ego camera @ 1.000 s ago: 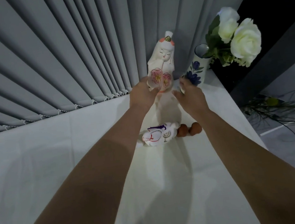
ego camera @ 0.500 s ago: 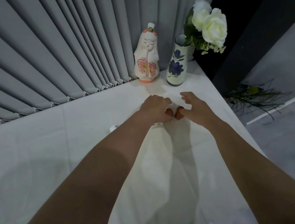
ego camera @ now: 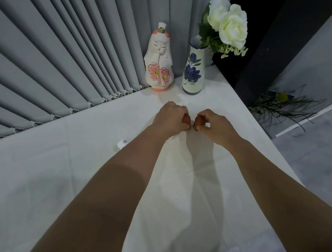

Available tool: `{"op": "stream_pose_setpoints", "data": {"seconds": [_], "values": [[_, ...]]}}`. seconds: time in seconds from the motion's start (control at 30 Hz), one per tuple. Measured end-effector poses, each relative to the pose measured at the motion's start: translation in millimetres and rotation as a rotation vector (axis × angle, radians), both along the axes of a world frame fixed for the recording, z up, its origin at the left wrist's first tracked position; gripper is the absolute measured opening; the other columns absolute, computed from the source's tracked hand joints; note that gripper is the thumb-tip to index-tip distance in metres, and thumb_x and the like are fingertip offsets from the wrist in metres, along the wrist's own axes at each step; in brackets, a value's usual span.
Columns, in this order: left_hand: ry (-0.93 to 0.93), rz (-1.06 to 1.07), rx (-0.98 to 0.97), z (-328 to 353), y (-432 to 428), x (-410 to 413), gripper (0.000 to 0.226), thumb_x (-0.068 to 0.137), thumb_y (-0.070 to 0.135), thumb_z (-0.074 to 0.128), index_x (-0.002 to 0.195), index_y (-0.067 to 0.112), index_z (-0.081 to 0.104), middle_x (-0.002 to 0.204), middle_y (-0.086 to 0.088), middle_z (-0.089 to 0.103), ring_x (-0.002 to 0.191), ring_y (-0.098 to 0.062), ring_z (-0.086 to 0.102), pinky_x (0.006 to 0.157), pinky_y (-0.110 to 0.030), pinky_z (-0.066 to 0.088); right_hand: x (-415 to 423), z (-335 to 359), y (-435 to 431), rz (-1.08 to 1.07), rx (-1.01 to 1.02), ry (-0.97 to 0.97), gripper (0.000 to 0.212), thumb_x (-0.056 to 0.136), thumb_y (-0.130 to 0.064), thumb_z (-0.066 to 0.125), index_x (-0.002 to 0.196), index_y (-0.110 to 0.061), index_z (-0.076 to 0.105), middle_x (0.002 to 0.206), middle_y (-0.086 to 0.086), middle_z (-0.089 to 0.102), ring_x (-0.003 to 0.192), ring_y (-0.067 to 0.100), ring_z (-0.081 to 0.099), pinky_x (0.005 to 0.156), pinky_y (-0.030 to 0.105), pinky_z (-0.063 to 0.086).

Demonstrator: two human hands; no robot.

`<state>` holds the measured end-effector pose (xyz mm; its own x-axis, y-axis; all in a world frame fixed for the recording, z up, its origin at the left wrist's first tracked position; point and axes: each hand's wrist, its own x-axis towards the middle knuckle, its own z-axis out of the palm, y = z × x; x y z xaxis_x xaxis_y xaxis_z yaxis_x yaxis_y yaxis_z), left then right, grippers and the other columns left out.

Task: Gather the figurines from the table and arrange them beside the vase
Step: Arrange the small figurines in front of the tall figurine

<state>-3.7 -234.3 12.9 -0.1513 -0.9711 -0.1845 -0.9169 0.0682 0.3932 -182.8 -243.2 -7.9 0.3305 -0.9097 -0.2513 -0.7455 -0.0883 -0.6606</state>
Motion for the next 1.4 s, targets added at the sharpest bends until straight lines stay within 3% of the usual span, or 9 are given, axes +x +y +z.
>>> {"op": "stream_pose_setpoints", "data": {"seconds": [0.13,0.27,0.4,0.83,1.1,1.4], "values": [[0.029,0.075,-0.056,5.1,-16.3,-5.8,0.041,0.08,0.031,0.072,0.116,0.012,0.064,0.109,-0.008,0.067,0.109,-0.027,0.053,0.084,-0.035,0.046,-2.8,1.0,-21.3,-0.088,-0.089,-0.023,0.018,0.087,-0.021,0.061,0.105,-0.024,0.057,0.1,-0.01,0.068,0.1,0.015,0.063,0.089,0.033,0.05],[0.04,0.14,-0.099,2.7,-37.3,-13.9,0.031,0.081,0.026,0.072,0.108,0.012,0.067,0.103,-0.009,0.068,0.105,-0.028,0.055,0.081,-0.036,0.048,-2.3,3.0,-48.4,-0.121,-0.138,-0.011,0.017,0.087,-0.021,0.06,0.104,-0.021,0.057,0.098,-0.005,0.069,0.097,0.019,0.064,0.087,0.038,0.052],[0.003,0.171,-0.094,-2.7,-52.9,-21.4,0.038,0.083,0.025,0.07,0.119,0.015,0.064,0.109,-0.01,0.067,0.11,-0.028,0.053,0.085,-0.037,0.049,3.4,1.5,-69.3,-0.109,-0.118,0.044,0.017,0.087,-0.022,0.061,0.103,-0.019,0.058,0.099,-0.001,0.069,0.096,0.023,0.063,0.088,0.039,0.051],[-0.042,0.132,-0.1,-11.0,-63.4,-18.4,0.027,0.084,0.023,0.067,0.109,0.012,0.065,0.108,-0.011,0.068,0.105,-0.029,0.053,0.084,-0.039,0.048,6.3,-7.0,-79.4,-0.062,-0.133,0.052,0.023,0.087,-0.021,0.063,0.109,-0.017,0.058,0.102,0.003,0.07,0.097,0.026,0.064,0.087,0.04,0.052],[-0.055,0.122,-0.087,-14.6,-60.2,-21.8,0.035,0.084,0.023,0.066,0.117,0.012,0.061,0.109,-0.01,0.068,0.104,-0.03,0.053,0.085,-0.041,0.05,5.5,-7.9,-78.6,-0.053,-0.156,0.043,0.024,0.087,-0.021,0.064,0.109,-0.016,0.057,0.102,0.002,0.07,0.097,0.025,0.065,0.084,0.034,0.049],[-0.035,0.209,-0.046,-7.9,-49.6,-18.0,0.061,0.085,0.033,0.069,0.137,0.013,0.043,0.126,-0.014,0.061,0.12,-0.031,0.05,0.092,-0.039,0.046,4.8,-4.4,-74.2,-0.083,-0.115,0.061,0.053,0.088,-0.026,0.063,0.136,-0.018,0.043,0.126,0.005,0.061,0.116,0.024,0.057,0.094,0.035,0.044]]}}
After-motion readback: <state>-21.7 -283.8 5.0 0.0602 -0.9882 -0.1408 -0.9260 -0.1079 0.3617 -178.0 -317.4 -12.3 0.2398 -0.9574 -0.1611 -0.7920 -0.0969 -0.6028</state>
